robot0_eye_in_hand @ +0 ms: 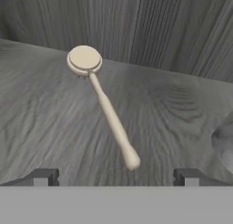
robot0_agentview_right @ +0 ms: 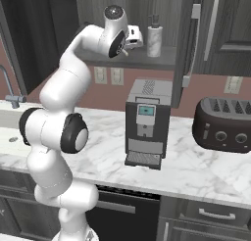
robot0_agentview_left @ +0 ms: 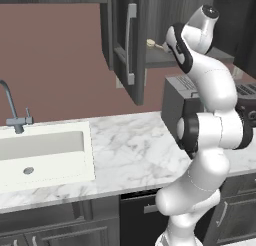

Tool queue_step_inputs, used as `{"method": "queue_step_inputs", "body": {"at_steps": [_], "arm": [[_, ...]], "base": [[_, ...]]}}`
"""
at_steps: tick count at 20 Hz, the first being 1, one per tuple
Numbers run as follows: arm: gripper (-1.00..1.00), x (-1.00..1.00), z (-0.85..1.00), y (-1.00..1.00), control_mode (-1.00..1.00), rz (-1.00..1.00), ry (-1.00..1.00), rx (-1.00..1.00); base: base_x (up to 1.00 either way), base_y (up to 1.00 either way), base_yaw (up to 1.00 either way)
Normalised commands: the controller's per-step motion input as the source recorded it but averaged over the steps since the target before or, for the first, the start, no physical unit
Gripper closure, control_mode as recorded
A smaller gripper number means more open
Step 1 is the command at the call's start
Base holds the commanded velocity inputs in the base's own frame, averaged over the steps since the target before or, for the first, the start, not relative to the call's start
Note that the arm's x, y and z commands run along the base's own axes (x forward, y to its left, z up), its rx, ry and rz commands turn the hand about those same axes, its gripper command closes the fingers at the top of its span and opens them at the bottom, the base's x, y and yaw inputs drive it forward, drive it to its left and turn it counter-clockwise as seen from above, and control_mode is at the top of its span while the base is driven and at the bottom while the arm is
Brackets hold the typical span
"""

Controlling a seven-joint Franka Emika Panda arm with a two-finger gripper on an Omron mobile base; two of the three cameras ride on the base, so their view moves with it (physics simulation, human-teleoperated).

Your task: Locate and retrieve the dish brush and soap dispenser from the cabinet. Place them next to the sink.

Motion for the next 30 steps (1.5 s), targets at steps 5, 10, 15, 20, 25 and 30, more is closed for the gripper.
{"method": "queue_step_inputs", "body": {"at_steps": [5,10,15,20,25,30], "arm": [[-1.0,0.23,-0.08,0.0,-1.0,0.0,0.02,0.0],[-1.0,0.19,-0.16,0.0,-1.0,0.0,0.01,0.0],[-1.0,0.15,-0.19,0.0,-1.0,0.0,0.0,0.0],[-1.0,0.26,-0.11,0.0,-1.0,0.01,0.02,0.0],[-1.0,0.28,-0.01,0.0,-1.0,0.01,0.03,0.0],[-1.0,0.27,0.0,0.0,-1.0,0.01,0.02,0.0]], "base": [[0.0,0.0,0.0],[0.0,0.0,0.0],[0.0,0.0,0.0],[0.0,0.0,0.0],[0.0,0.0,0.0],[0.0,0.0,0.0]]}}
